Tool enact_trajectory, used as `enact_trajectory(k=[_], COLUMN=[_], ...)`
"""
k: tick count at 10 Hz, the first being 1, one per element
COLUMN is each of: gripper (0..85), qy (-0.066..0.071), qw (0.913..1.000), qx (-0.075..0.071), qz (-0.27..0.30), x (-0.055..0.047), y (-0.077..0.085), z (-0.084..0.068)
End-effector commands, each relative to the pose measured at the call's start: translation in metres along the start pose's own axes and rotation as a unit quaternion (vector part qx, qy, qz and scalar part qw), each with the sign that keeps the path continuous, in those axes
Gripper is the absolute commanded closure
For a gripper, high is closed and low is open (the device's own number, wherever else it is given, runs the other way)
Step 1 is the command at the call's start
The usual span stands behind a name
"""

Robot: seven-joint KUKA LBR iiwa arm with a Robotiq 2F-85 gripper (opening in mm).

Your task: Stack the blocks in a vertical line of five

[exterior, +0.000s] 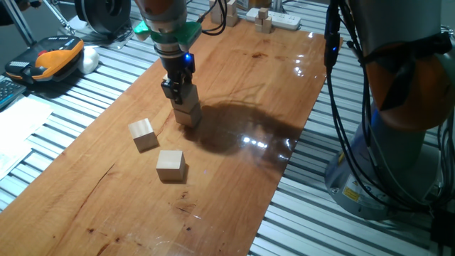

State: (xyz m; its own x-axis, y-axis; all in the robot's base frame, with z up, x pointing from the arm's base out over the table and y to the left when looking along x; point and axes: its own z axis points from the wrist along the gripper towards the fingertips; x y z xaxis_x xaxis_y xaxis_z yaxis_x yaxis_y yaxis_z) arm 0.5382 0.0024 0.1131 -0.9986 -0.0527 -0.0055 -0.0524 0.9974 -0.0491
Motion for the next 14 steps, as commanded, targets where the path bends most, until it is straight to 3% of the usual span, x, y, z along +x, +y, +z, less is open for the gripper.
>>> enact_trajectory(k=[1, 7, 8, 14], gripper=[51.0, 51.0, 51.0, 51.0], qy=[0.000, -0.001, -0.001, -0.002], qw=[1.0000, 1.0000, 0.9999, 0.9999], qx=[0.000, -0.001, -0.011, -0.005], qz=[0.000, 0.005, 0.012, 0.012], x=[0.0000, 0.0017, 0.0020, 0.0020], y=[0.0001, 0.0027, 0.0021, 0.0023], z=[0.0000, 0.0021, 0.0023, 0.0026])
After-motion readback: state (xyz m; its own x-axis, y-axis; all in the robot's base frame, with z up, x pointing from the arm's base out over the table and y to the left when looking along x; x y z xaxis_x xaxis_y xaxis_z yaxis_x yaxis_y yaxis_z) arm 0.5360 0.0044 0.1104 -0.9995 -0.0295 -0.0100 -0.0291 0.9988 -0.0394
